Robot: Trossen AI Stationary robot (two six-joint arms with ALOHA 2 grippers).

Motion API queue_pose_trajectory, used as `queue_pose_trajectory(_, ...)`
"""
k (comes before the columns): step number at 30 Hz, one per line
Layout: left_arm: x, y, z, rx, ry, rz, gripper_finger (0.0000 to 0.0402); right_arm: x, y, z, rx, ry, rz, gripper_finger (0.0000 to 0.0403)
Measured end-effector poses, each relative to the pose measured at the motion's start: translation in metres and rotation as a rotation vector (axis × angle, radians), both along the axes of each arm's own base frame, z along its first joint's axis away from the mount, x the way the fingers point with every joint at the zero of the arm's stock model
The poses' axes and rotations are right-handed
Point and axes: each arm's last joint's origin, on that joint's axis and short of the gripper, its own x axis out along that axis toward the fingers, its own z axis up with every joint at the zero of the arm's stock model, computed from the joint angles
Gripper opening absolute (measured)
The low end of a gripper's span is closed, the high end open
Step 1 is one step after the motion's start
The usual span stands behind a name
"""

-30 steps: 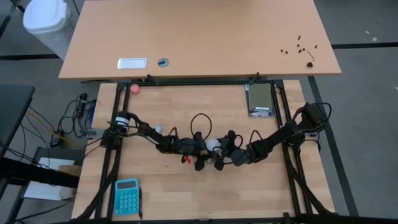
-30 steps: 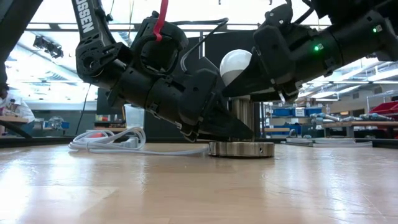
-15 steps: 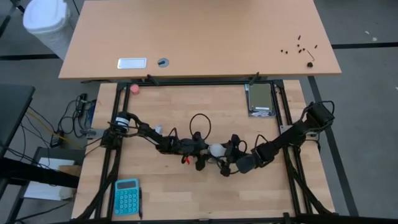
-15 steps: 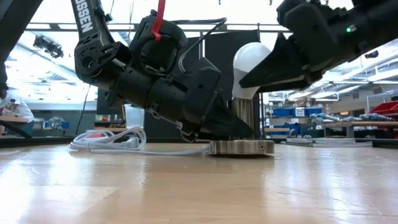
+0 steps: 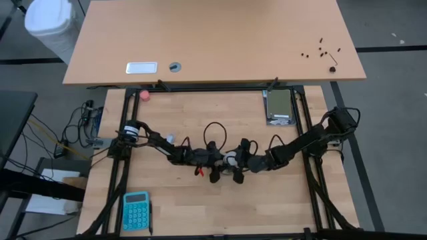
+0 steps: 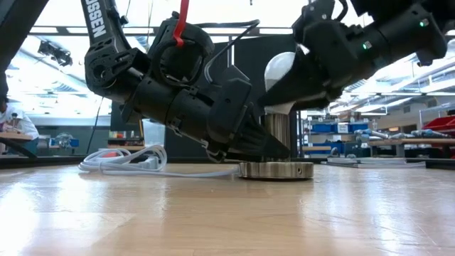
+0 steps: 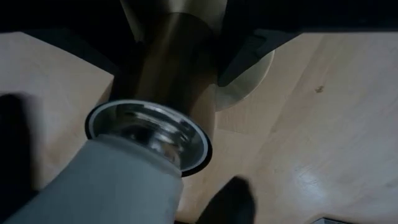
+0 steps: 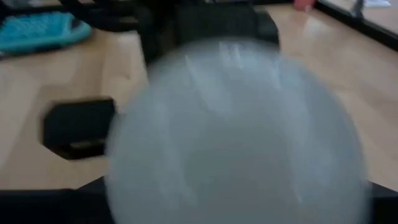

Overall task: Screw lightbulb
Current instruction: Insert the lightbulb into the lamp holder

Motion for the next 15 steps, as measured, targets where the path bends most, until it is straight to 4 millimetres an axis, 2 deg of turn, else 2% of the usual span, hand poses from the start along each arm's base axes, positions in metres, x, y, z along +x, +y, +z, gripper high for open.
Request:
queue_pose_trajectory(4,0.0,0.0,0.0,0.002,0.0,-0.001,0.0213,0.002,-0.006,0.01,0.009,-0.024,0.036,0.0281)
queue_pose_trajectory(15,0.0,0.0,0.0,0.005,-0.002,-0.002,0.0213,0.016,-0.017,0.022,-0.002,0.014,0.088,0.0279)
